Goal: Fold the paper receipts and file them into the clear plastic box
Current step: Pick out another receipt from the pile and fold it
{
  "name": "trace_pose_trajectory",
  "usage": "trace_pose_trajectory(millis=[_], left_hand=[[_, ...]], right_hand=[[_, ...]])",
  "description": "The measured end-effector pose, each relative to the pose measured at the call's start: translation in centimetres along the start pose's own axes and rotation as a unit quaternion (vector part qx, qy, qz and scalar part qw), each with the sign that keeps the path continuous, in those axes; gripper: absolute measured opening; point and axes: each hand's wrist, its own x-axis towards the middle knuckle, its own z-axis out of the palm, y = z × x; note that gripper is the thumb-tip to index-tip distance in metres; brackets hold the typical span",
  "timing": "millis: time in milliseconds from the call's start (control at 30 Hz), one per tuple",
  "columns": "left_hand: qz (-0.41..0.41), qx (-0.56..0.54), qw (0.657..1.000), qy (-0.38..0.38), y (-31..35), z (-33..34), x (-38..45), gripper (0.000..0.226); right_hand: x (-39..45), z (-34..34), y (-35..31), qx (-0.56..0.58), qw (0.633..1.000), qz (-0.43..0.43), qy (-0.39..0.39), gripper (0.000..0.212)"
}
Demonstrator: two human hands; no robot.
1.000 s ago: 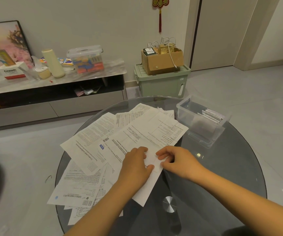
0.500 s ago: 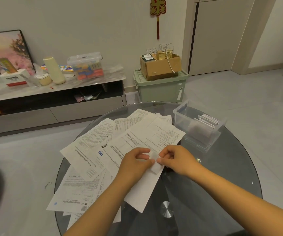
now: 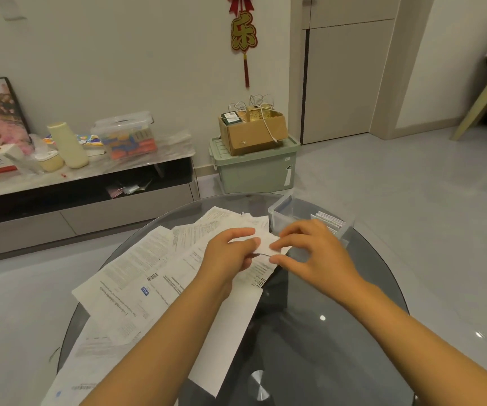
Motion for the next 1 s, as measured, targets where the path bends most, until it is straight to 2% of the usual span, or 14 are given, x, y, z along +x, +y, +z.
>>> trace_pose_trajectory(millis=[233,300,467,567,633,667,733,833,900,1000], left_hand=[[0.009,-0.042,0.998,-0.053,2.3,2.9,2.0,0.018],[0.018,-0.057,0.996,-0.072,3.0,3.7,2.6,0.016],[0.039,-0.091,0.990,-0.102,4.3,6.4,3.8,0.008],[0.077,-0.023,0.992,-0.096,4.2,8.2,4.5,0.018],[0.143,0.095,0.981,-0.090,3.5,9.6,5.1,0.023],[0.188,0.167,0.964,-0.087,3.2,10.0,5.3,0.025],[0.278,0.298,0.908,-0.095,2.6,10.8,5.9,0.028],[0.379,0.460,0.792,-0.131,2.3,11.8,6.9,0.035],[0.401,0.525,0.735,-0.156,2.2,12.3,7.5,0.044],[0.413,0.569,0.692,-0.165,1.7,12.6,8.2,0.059]], right_hand=[[1.1,-1.6,1.7,-0.083,0.987,-0.064,0.125,0.016],[1.5,-2.1,2.2,-0.097,0.980,-0.069,0.160,0.022],[2.6,-3.0,3.9,-0.131,0.964,-0.035,0.230,0.010],[3.1,-3.5,5.7,-0.134,0.957,0.030,0.254,0.005],[3.3,-3.8,7.0,-0.135,0.952,0.073,0.265,0.003],[3.4,-3.9,7.5,-0.136,0.950,0.087,0.268,0.003],[3.6,-4.0,8.2,-0.143,0.946,0.111,0.268,0.004],[3.7,-3.9,9.2,-0.148,0.945,0.142,0.254,0.006],[3.7,-3.9,9.4,-0.142,0.947,0.144,0.249,0.006],[3.8,-4.3,9.3,-0.131,0.948,0.117,0.267,0.004]])
